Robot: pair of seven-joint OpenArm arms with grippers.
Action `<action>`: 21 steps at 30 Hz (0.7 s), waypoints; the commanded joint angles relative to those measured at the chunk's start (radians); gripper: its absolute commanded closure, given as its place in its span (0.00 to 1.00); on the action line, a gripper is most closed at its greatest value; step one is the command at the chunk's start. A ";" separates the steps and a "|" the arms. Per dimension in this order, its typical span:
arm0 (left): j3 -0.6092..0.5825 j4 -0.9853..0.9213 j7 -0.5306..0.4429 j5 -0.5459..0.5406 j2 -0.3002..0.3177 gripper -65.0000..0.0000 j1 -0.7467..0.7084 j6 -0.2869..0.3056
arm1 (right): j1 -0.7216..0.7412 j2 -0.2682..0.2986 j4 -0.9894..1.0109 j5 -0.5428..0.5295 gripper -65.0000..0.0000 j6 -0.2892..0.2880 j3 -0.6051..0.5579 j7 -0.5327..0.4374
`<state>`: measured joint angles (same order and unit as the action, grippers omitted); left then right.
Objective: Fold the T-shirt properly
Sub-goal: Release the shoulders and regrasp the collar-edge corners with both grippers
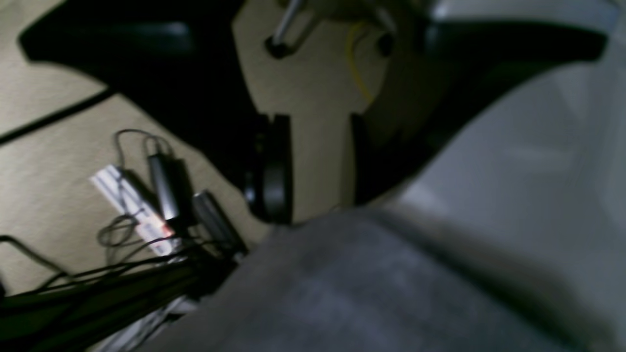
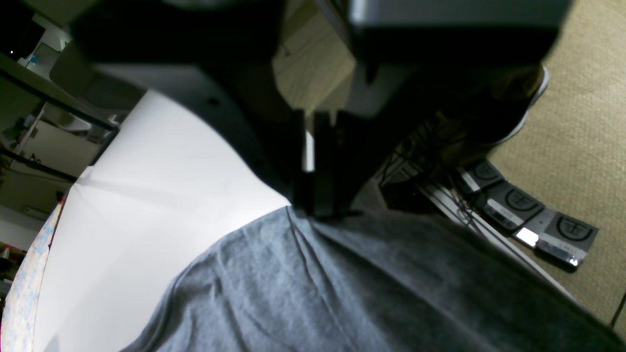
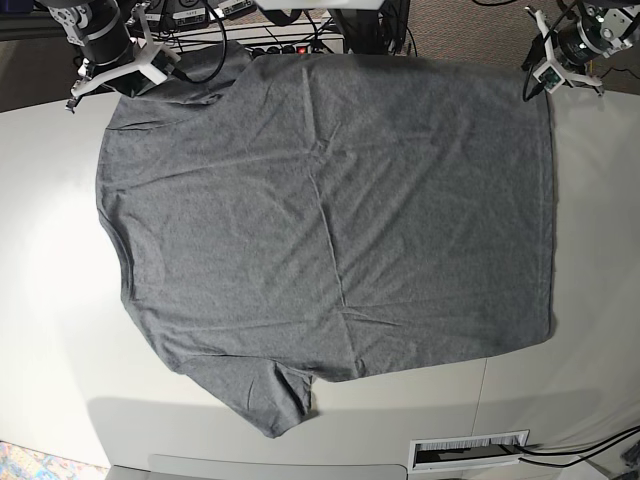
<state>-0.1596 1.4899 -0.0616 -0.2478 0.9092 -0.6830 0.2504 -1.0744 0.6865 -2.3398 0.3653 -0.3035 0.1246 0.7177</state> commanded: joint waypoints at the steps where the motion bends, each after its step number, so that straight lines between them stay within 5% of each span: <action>1: 0.014 0.013 -0.044 -0.021 0.019 0.72 0.004 0.020 | -0.006 0.009 -0.016 0.006 1.00 0.012 0.008 -0.007; 11: 0.014 0.013 -0.040 -0.037 -0.003 0.72 0.001 0.192 | -0.006 0.009 -0.016 0.010 1.00 0.012 0.008 -0.007; 16: 0.014 0.013 0.013 -0.038 -0.001 1.00 0.000 0.223 | -0.006 0.009 -0.016 0.010 1.00 0.012 0.008 -0.007; 21: 0.016 0.024 0.041 -0.037 0.015 1.00 -0.023 0.232 | -0.006 0.009 -0.016 0.010 1.00 0.012 0.008 -0.007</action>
<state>-0.1509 1.5032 -0.0151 -0.2783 0.9020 -0.6975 0.4725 -1.0744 0.6865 -2.3398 0.3660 -0.3035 0.1246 0.7174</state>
